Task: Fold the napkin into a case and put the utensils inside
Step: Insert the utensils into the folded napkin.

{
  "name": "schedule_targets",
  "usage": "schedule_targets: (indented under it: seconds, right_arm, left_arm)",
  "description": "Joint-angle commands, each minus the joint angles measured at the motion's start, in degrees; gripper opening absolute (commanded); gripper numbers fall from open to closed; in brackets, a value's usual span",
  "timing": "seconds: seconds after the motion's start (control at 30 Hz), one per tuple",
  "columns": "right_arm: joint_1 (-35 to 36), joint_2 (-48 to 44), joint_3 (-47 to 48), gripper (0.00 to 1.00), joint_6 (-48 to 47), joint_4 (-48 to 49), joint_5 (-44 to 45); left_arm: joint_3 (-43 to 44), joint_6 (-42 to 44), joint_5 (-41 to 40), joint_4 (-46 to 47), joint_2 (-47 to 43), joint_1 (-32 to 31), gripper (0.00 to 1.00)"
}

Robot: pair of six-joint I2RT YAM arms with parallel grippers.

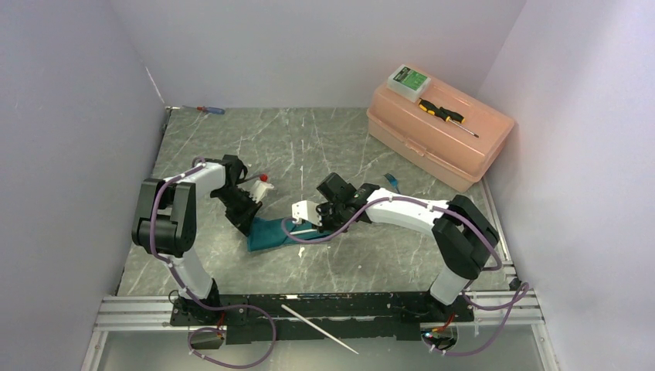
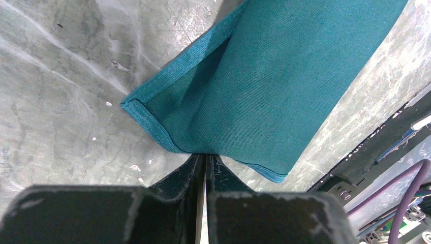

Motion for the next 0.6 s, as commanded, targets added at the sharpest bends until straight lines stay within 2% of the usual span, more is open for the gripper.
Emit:
schedule_targets:
  seconds: [0.0, 0.23, 0.57]
  right_arm:
    - [-0.4, 1.1, -0.4, 0.0, -0.4, 4.6, -2.4]
    - [-0.7, 1.7, -1.3, 0.0, 0.8, 8.4, -4.5]
    - [-0.6, 6.3, 2.6, 0.0, 0.3, 7.3, -7.4]
  left_arm:
    - [0.4, 0.0, 0.0, 1.9, 0.9, -0.7, 0.09]
    - [0.4, 0.8, 0.0, 1.3, 0.9, -0.7, 0.08]
    - [0.6, 0.8, 0.5, 1.3, 1.3, -0.9, 0.07]
